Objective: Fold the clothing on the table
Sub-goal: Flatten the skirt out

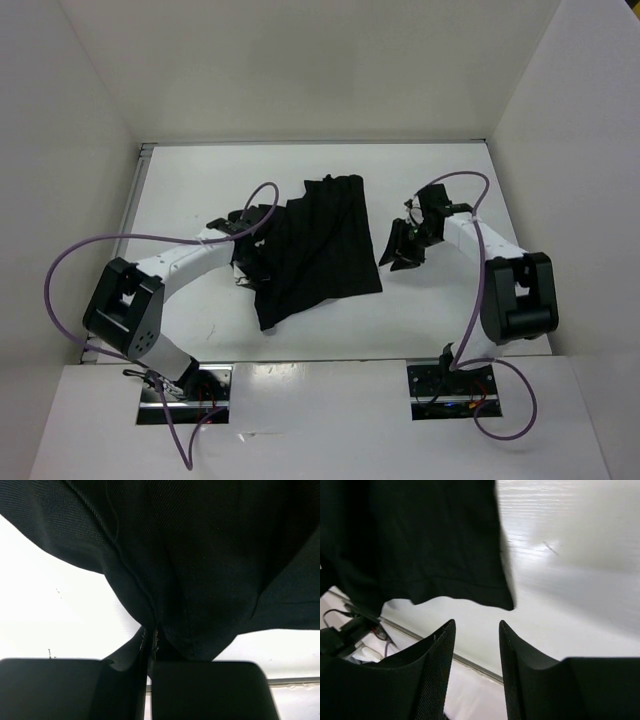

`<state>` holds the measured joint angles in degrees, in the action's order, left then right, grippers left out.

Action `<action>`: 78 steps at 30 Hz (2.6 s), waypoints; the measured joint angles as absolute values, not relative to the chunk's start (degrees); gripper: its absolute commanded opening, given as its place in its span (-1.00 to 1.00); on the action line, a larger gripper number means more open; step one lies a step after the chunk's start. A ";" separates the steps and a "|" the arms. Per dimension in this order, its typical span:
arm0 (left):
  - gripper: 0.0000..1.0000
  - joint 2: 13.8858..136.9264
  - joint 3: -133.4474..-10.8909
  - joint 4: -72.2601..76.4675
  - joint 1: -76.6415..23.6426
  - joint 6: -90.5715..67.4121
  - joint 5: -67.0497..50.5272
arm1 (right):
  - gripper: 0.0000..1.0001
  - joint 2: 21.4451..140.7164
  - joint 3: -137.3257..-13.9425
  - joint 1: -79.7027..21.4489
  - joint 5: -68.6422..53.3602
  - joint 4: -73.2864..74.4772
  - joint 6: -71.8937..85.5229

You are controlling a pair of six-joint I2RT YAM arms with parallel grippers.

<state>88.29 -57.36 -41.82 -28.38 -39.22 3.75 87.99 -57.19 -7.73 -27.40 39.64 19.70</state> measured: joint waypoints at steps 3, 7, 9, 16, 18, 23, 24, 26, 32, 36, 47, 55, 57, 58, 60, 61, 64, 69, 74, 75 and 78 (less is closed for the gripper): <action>-1.00 89.49 -57.36 -41.50 -28.38 -39.22 3.86 | -0.08 91.42 -57.17 -8.03 -25.80 39.66 19.53; -1.00 91.18 -57.56 -40.95 -28.38 -39.22 4.03 | -0.11 96.07 -57.34 -9.30 -23.09 39.42 19.68; -1.00 92.16 -57.98 -40.75 -28.38 -39.18 4.10 | -0.13 97.91 -57.45 -10.44 -22.44 39.09 19.86; -1.00 94.56 -59.92 -40.16 -27.86 -38.96 3.88 | -0.48 101.19 -57.47 -12.78 -22.17 36.86 21.52; -1.00 95.26 -60.14 -39.51 -27.11 -38.85 3.36 | -0.81 101.69 -57.47 -12.97 -22.33 36.07 22.00; -1.00 102.08 -63.68 -38.41 -26.24 -37.43 2.72 | -1.00 102.08 -57.45 -13.32 -21.87 35.09 23.59; -1.00 103.44 -65.47 -39.35 -26.17 -37.19 2.59 | -1.00 102.08 -57.56 -13.37 -21.65 35.11 23.94; -1.00 108.16 -71.96 -40.86 -25.89 -35.68 2.81 | -1.00 102.08 -58.17 -13.52 -20.86 35.09 24.47; -1.00 120.57 -91.83 -38.68 -23.59 -31.79 6.63 | -1.00 102.13 -61.69 -13.58 -19.42 33.23 26.06; -1.00 121.36 -95.98 -37.52 -19.79 -30.74 8.40 | -1.00 102.13 -61.69 -13.61 -19.14 32.53 27.14; 0.46 111.44 -81.32 -35.51 -15.40 -30.30 11.75 | -1.00 102.13 -61.63 -13.89 -13.80 32.82 27.62; 0.37 104.66 -70.41 -31.79 -15.18 -30.57 7.42 | -1.00 102.15 -61.73 -13.89 -13.65 33.04 27.40; 0.28 103.81 -69.23 -31.31 -15.18 -30.92 5.93 | -1.00 102.15 -61.73 -13.89 -13.65 33.15 27.38; 0.24 103.74 -69.12 -31.18 -15.18 -31.05 5.43 | -1.00 102.15 -61.73 -13.89 -13.65 33.17 27.38; 0.14 103.74 -69.04 -30.65 -15.18 -31.64 3.84 | -1.00 102.15 -61.73 -13.89 -13.63 33.19 27.38; 0.14 103.74 -68.97 -30.37 -15.18 -31.75 3.07 | -1.00 102.17 -61.73 -13.89 -13.63 33.21 27.38; 0.08 103.46 -68.16 -28.99 -15.18 -31.94 0.91 | -1.00 102.17 -61.73 -13.89 -13.65 33.21 27.38; 0.02 102.50 -66.24 -28.51 -15.18 -32.21 -0.62 | -1.00 102.17 -61.76 -13.89 -13.61 33.28 27.38; -0.11 102.50 -63.57 -26.81 -15.18 -33.32 -2.02 | -1.00 102.17 -61.78 -13.89 -13.56 33.56 27.38; -0.16 102.19 -62.87 -26.24 -15.18 -33.50 -2.90 | -1.00 102.17 -61.80 -13.89 -13.52 33.67 27.38; -0.62 101.80 -61.47 -24.08 -14.92 -34.52 -5.13 | -1.00 102.17 -61.80 -13.89 -13.37 33.69 27.38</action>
<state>101.80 -61.47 -24.08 -14.92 -34.52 -5.13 102.17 -61.80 -13.89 -13.37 33.69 27.38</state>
